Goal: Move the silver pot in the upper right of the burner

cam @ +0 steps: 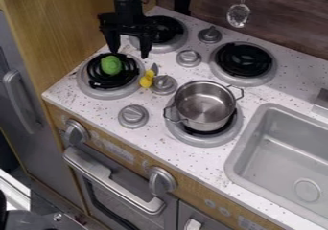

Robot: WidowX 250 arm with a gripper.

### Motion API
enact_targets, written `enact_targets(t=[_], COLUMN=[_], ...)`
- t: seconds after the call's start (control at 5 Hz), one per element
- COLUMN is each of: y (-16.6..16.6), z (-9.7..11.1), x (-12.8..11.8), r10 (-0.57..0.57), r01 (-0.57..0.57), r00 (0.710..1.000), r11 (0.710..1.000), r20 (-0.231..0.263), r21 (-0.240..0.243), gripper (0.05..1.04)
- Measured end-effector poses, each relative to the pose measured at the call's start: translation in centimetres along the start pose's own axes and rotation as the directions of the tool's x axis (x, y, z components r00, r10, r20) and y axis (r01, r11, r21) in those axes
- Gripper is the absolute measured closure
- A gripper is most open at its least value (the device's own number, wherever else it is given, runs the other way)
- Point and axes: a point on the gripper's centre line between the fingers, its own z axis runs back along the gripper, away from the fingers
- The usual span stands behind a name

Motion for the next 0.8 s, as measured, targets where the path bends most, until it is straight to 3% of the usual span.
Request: enact_targets(t=[0.2, 0.4, 0.6, 0.8], y=[-0.2, -2.0, -4.4, -7.1], z=[-1.7, -2.4, -0.9, 1.3], x=[-1.1, -4.2, -5.7, -7.7], r10=[0.001, -0.018, -0.078, -0.113], r01=[-0.001, 0.013, 0.075, 0.106], r00=[0.998, 0.995, 0.994, 0.992], r11=[1.000, 0.999, 0.996, 0.989], r20=[-0.055, -0.100, -0.070, -0.056], r21=[-0.007, -0.047, -0.048, -0.107], gripper=[0.088, 0.087, 0.087, 0.088])
